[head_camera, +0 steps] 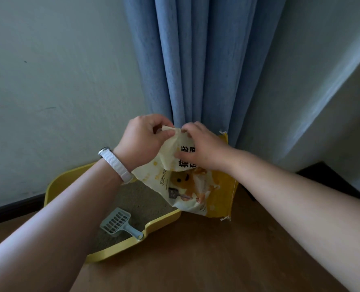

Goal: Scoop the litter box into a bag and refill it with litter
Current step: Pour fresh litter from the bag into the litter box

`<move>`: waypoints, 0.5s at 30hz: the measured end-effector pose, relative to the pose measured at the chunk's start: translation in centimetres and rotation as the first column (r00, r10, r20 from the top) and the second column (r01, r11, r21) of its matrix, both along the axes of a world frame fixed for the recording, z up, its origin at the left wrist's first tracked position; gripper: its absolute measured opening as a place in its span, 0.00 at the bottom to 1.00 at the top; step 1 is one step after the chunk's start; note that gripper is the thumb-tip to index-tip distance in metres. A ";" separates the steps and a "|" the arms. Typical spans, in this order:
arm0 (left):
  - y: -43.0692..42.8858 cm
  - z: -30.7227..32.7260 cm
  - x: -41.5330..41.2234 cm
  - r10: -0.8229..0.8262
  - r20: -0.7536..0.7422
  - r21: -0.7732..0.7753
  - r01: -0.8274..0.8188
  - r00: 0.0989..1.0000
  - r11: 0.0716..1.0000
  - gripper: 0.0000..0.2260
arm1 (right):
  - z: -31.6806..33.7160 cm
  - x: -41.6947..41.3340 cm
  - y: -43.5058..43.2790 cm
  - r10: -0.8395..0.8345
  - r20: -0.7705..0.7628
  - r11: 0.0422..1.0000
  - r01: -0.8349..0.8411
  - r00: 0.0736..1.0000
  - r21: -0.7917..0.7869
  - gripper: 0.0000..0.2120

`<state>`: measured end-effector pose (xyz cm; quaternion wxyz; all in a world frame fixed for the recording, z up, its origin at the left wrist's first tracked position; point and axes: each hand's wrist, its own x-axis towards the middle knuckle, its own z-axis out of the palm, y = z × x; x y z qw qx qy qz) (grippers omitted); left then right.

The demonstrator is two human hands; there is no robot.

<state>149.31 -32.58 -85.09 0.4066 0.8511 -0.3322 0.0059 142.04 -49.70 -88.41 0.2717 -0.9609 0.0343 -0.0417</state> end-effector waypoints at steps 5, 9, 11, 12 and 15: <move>0.2 0.6 -0.1 -0.030 -0.078 -0.105 0.022 0.997 0.994 0.07 | 0.8 0.4 0.1 0.017 0.198 0.992 -0.040 0.980 0.116 0.16; 0.1 0.8 -0.3 -0.049 -0.117 -0.164 0.029 0.992 0.986 0.06 | 1.4 0.7 -0.2 0.043 0.253 0.980 -0.090 0.966 0.180 0.07; -0.1 0.6 -0.3 -0.028 -0.132 -0.179 0.004 0.991 0.984 0.06 | 1.8 0.6 -0.5 0.057 0.249 0.978 -0.104 0.967 0.180 0.07; -0.2 0.5 -0.3 -0.015 -0.137 -0.185 -0.011 0.991 0.983 0.06 | 2.0 0.4 -0.7 0.056 0.240 0.979 -0.100 0.969 0.176 0.07; -0.5 0.4 -0.4 0.000 -0.130 -0.188 -0.025 0.992 0.982 0.04 | 2.3 0.1 -1.1 0.037 0.200 0.982 -0.073 0.979 0.175 0.09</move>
